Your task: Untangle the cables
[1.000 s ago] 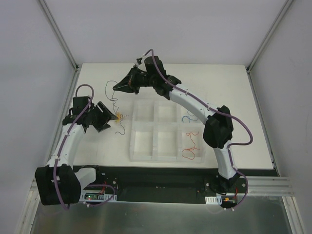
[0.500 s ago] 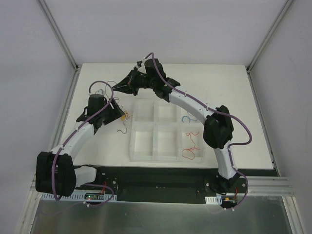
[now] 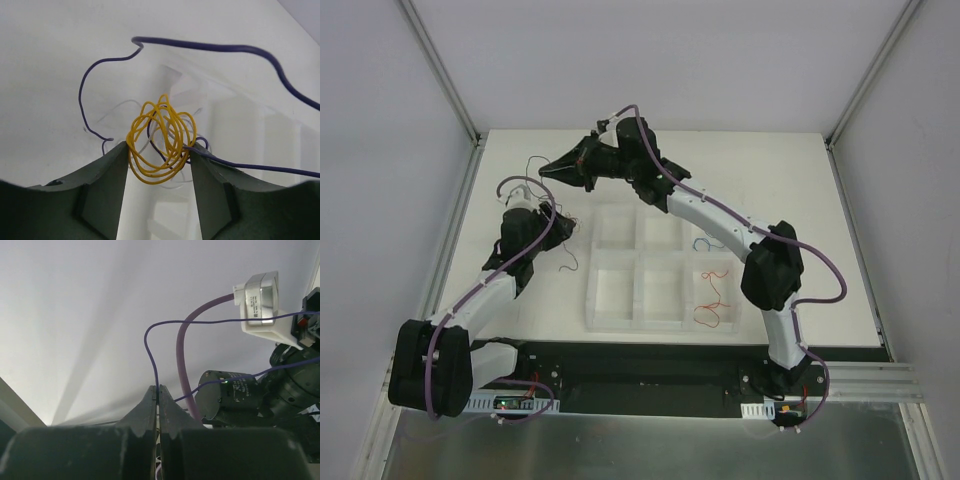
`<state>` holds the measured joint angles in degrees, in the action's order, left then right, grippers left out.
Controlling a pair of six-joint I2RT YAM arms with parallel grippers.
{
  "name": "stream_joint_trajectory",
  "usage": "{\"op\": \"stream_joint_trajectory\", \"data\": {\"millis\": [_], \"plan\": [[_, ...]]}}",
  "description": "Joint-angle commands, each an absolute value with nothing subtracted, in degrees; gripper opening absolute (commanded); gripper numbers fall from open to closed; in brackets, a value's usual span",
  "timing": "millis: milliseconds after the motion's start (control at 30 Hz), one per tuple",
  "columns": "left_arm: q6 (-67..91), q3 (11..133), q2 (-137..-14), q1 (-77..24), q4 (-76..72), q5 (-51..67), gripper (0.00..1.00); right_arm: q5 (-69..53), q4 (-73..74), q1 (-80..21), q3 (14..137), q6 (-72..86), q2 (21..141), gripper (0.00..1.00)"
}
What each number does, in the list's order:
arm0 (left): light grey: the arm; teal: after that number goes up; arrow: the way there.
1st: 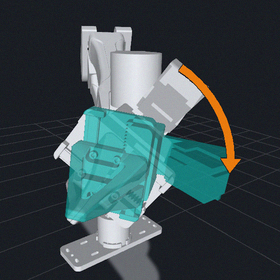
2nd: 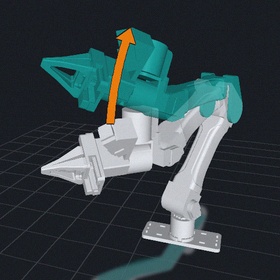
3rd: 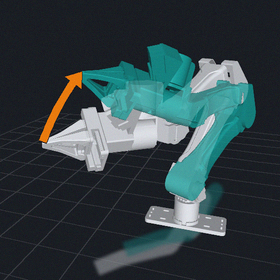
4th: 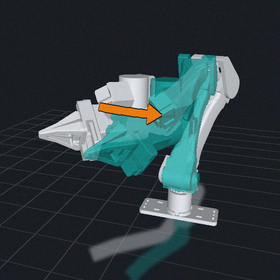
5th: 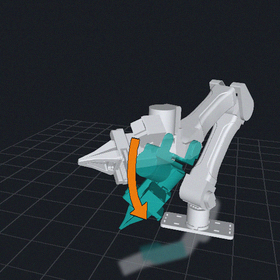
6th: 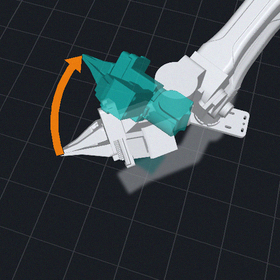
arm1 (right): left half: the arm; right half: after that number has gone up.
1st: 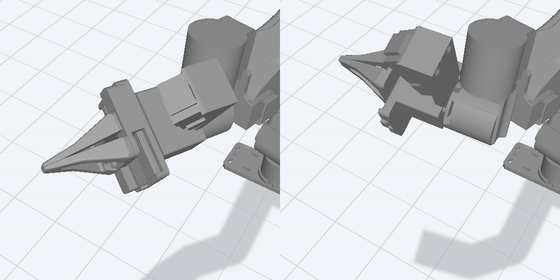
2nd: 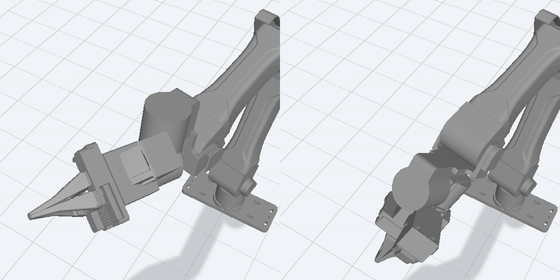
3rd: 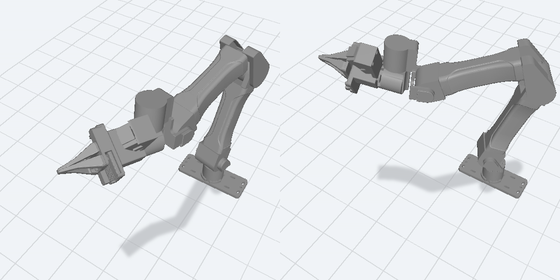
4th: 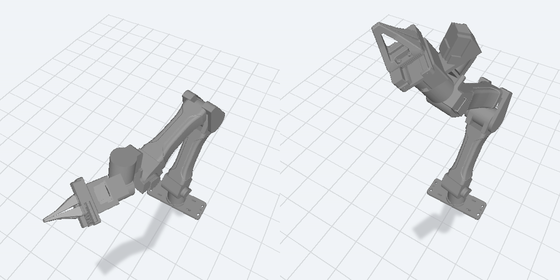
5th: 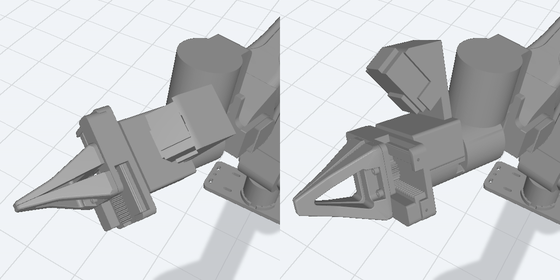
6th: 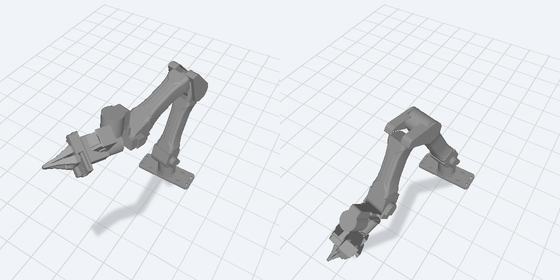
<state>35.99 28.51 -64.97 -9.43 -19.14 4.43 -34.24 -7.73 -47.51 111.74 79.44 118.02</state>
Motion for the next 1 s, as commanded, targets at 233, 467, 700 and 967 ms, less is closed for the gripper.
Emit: {"op": "stream_joint_trajectory", "data": {"millis": [233,467,700,967], "plan": [[39.02,37.26,-74.60,-7.48,-0.27,-5.29,0.19,-32.08,-8.19,-49.75,123.01,83.24,113.46,0.00],[42.10,32.08,-73.83,-4.31,3.78,-0.97,0.20,-27.17,-3.60,-49.31,144.65,79.19,118.12,0.00],[40.52,31.55,-73.48,-2.55,6.41,1.84,0.29,-22.94,-4.13,-47.29,142.56,71.02,112.07,0.00],[39.47,31.46,-75.14,-0.97,7.56,3.16,0.52,-22.94,-4.04,-45.62,143.79,70.49,111.18,0.01]]}}
